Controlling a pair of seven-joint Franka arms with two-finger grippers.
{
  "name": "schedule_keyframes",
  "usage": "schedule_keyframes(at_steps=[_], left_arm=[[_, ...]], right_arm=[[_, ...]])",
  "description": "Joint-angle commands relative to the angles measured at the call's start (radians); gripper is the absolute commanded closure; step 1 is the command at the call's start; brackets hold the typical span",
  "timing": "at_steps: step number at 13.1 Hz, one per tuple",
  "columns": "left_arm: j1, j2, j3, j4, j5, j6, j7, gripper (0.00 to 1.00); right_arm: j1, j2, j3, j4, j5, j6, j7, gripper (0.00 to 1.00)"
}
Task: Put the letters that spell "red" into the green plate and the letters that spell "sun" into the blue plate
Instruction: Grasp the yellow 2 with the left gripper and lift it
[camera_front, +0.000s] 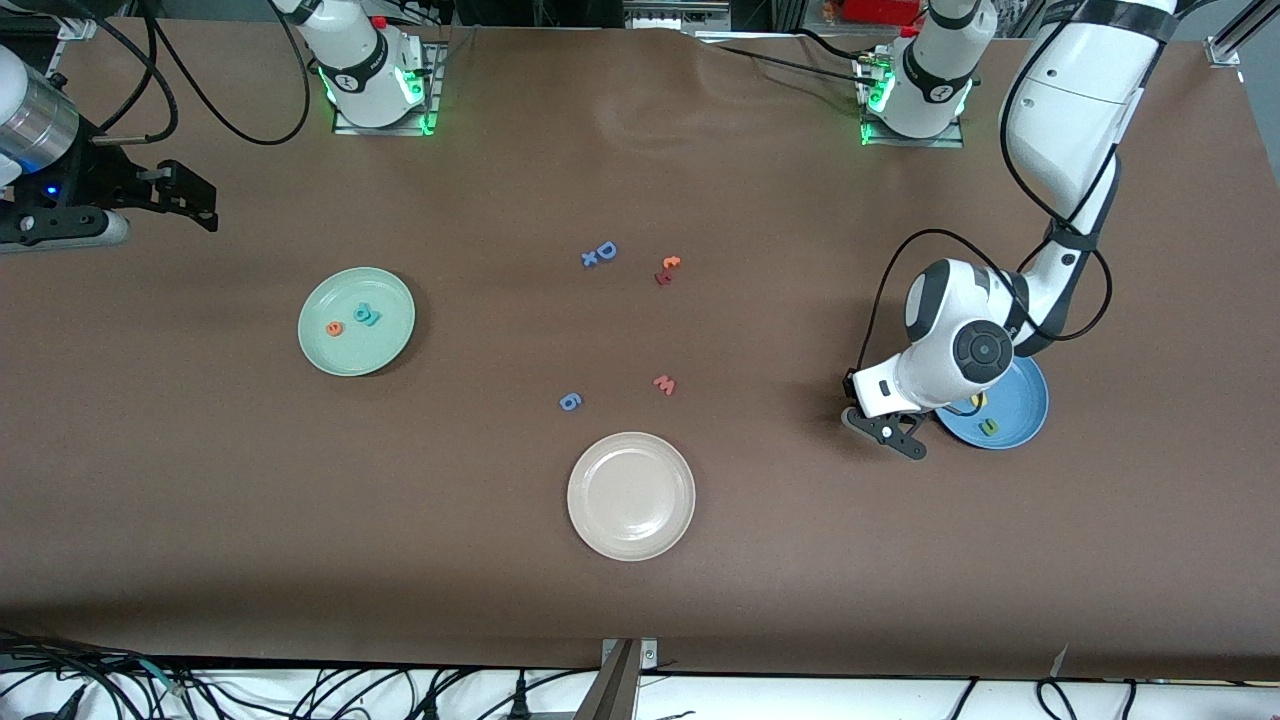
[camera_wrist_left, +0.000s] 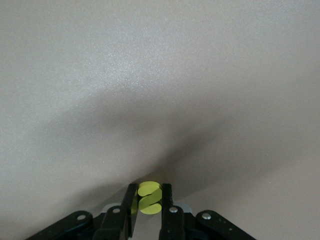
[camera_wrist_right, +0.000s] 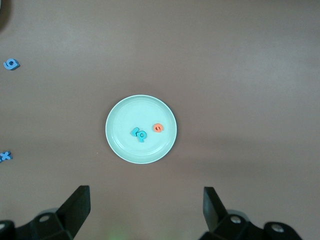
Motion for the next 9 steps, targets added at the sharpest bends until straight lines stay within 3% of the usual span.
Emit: schedule_keyframes(at_steps=[1, 5, 9], left_arm=[[0.02, -0.027, 0.003, 0.002, 0.022, -0.026, 0.017, 0.83], [0.055, -0.069, 0.026, 0.015, 0.022, -0.079, 0.106, 0.84], [0.077, -0.074, 0.121, 0.035, 0.005, -0.113, 0.307, 0.84]], right_arm=[[-0.018, 0.002, 0.015, 0.01, -0.017, -0.002, -0.001, 0.0], [-0.016, 0.002, 0.016, 0.01, -0.016, -0.004, -0.001, 0.0], [-0.016, 0.002, 0.016, 0.01, -0.014, -0.007, -0.001, 0.0]])
